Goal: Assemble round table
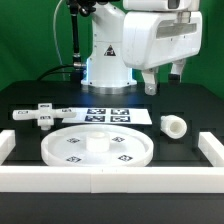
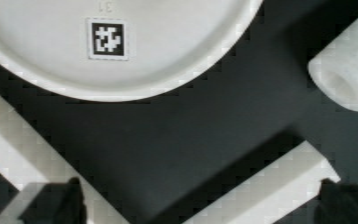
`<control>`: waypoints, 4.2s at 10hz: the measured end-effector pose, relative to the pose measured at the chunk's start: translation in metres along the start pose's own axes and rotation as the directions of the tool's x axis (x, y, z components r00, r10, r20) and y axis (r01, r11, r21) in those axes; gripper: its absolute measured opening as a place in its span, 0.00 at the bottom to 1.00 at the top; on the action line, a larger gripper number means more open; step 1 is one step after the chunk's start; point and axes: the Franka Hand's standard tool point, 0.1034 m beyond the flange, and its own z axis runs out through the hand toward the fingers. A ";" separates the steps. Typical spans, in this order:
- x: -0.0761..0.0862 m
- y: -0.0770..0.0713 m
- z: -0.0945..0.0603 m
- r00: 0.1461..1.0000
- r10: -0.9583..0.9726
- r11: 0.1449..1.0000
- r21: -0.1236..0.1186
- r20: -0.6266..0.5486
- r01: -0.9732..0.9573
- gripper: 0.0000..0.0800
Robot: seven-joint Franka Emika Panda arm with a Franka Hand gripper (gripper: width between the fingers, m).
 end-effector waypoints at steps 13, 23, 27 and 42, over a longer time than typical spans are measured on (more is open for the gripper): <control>-0.066 0.040 0.047 0.989 -0.149 0.989 0.018 0.002 0.149 0.81; -0.099 0.054 0.091 0.982 -0.186 0.980 0.070 0.013 0.184 0.81; -0.099 0.056 0.100 0.979 -0.204 0.977 0.067 0.007 0.203 0.81; -0.051 0.036 0.098 0.959 -0.285 0.956 0.075 0.000 0.284 0.51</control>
Offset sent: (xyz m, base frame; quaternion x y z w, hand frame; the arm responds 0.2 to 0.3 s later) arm 0.0000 0.0000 0.0000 0.0000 0.0000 0.0000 1.0000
